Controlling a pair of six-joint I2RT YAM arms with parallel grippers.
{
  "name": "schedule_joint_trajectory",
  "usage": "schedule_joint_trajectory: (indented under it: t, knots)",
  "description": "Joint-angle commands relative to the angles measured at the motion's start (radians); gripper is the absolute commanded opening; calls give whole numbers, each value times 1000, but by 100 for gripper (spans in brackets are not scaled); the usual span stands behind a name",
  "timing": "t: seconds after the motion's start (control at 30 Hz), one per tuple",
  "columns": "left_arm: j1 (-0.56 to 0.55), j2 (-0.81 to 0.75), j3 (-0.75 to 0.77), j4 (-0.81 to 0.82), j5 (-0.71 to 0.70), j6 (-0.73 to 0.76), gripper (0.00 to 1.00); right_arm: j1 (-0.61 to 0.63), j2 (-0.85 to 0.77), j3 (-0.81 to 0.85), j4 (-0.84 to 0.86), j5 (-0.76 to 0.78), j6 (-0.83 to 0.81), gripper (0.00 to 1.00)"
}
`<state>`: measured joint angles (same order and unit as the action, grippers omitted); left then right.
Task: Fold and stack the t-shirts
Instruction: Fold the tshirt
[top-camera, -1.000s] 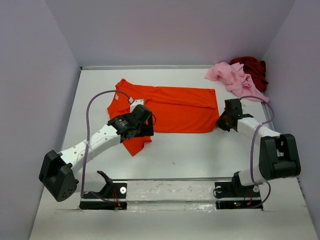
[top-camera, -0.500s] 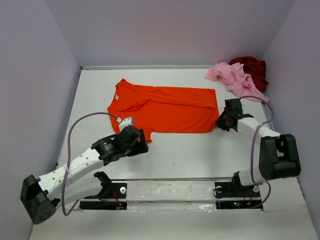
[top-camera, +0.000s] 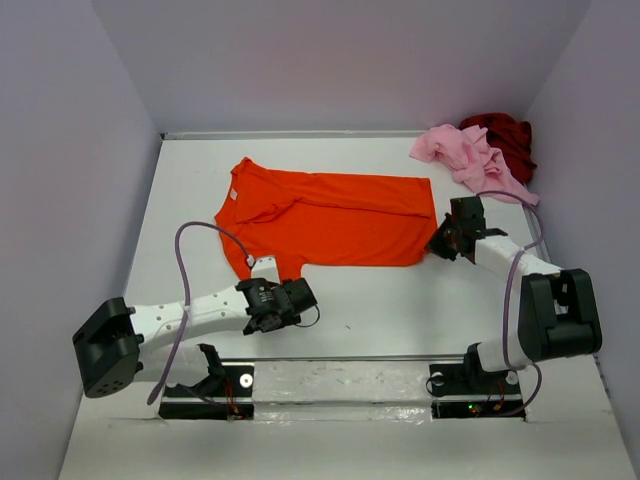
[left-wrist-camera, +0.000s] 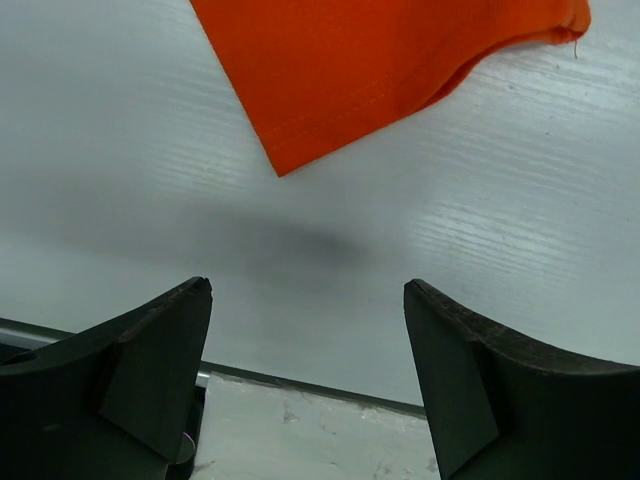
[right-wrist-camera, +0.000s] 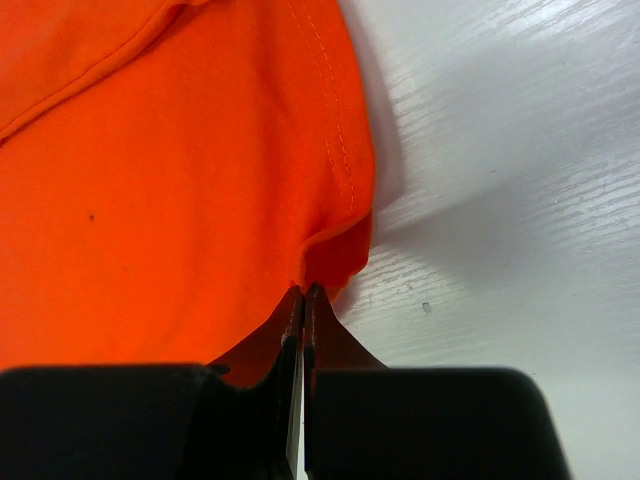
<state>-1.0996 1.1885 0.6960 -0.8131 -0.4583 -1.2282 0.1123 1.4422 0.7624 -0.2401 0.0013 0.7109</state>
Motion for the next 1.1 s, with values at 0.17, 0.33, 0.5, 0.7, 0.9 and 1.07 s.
schedule_joint_trajectory:
  t: [0.17,0.33,0.5,0.7,0.9,1.07]
  knots:
    - [24,134,74,23,-155,-27,88,4,-45,-20,59,-50,-13,0]
    - [82,221,51,167,-126,55,88,4,-63,-20,56,-52,-18,0]
    - [130,263,20,246,-137,99,87,4,-74,-26,59,-53,-18,0]
    - [145,244,0,255,-135,101,77,4,-71,-29,62,-57,-19,0]
    - [147,140,-49,227,-105,99,67,4,-72,-32,64,-50,-19,0]
    - [121,118,-15,194,-66,121,73,4,-68,-31,62,-47,-17,0]
